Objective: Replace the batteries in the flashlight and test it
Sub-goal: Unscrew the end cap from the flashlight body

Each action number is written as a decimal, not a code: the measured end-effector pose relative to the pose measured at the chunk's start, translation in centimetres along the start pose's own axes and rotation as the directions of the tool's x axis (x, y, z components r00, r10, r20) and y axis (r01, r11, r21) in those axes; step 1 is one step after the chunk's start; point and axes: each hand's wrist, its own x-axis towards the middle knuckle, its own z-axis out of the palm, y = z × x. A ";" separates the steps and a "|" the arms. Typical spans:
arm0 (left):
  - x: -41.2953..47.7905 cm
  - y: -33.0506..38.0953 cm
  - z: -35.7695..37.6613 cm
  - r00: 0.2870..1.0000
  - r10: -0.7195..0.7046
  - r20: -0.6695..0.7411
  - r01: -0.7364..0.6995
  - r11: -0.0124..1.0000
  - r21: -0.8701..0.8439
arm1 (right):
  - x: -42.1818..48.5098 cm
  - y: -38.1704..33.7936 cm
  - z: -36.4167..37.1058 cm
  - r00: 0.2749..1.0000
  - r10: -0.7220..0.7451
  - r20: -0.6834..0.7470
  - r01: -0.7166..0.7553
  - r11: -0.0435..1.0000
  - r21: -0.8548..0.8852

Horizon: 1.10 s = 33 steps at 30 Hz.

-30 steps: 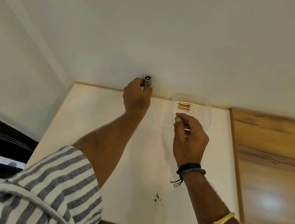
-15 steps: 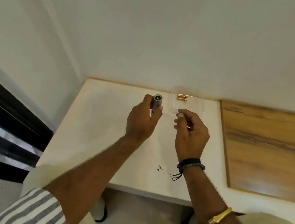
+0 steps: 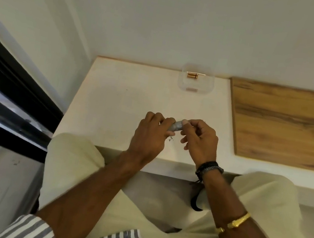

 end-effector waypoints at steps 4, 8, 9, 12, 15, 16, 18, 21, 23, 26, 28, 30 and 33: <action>0.3 0.3 0.2 0.997 0.072 0.001 -0.072 0.997 0.000 | 0.1 0.5 0.0 0.999 0.042 -0.005 -0.043 0.983 -0.177; -0.2 0.6 0.6 0.986 0.167 0.023 -0.167 0.986 0.019 | 0.0 0.9 0.2 0.995 0.095 -0.018 -0.095 0.929 -0.356; -0.3 0.6 0.7 0.985 0.173 0.029 -0.173 0.985 0.008 | 0.0 1.0 0.3 0.995 0.093 -0.023 -0.095 0.920 -0.380; -0.4 0.8 0.7 0.989 0.141 0.052 -0.136 0.986 -0.097 | 0.2 1.2 0.4 0.999 0.033 -0.021 -0.039 0.926 -0.376; -0.4 0.9 0.8 0.992 0.087 0.088 -0.065 0.972 -0.227 | 0.3 1.2 0.5 0.999 -0.033 -0.024 0.023 0.937 -0.348; -0.4 0.8 0.8 0.991 0.069 0.111 -0.036 0.961 -0.274 | 0.3 1.3 0.6 0.998 -0.058 -0.015 0.049 0.939 -0.339; -0.3 0.7 0.6 0.988 0.043 0.151 0.020 0.920 -0.392 | 0.2 1.2 0.6 0.993 -0.114 0.009 0.110 0.935 -0.338; 0.1 0.4 0.3 0.985 0.034 0.168 0.052 0.875 -0.481 | 0.2 1.3 0.6 0.985 -0.165 0.053 0.173 0.937 -0.303; 0.1 -0.1 0.4 0.984 0.021 0.179 0.067 0.880 -0.471 | 0.1 1.4 0.4 0.974 -0.190 0.124 0.217 0.940 -0.262; 0.0 -1.1 0.6 0.980 -0.012 0.200 0.098 0.898 -0.430 | 0.3 1.6 -0.2 0.938 -0.233 0.257 0.284 0.942 -0.180; 0.0 -1.4 0.7 0.977 -0.034 0.212 0.115 0.915 -0.386 | 0.6 1.5 -0.7 0.934 -0.213 0.287 0.259 0.957 -0.133; 0.0 -1.5 0.9 0.977 -0.039 0.209 0.116 0.922 -0.369 | 0.7 1.3 -0.8 0.954 -0.128 0.271 0.163 0.980 -0.113; -0.2 -1.3 1.1 0.983 -0.009 0.181 0.076 0.925 -0.372 | 0.5 1.2 -0.5 0.966 -0.035 0.255 0.088 0.976 -0.198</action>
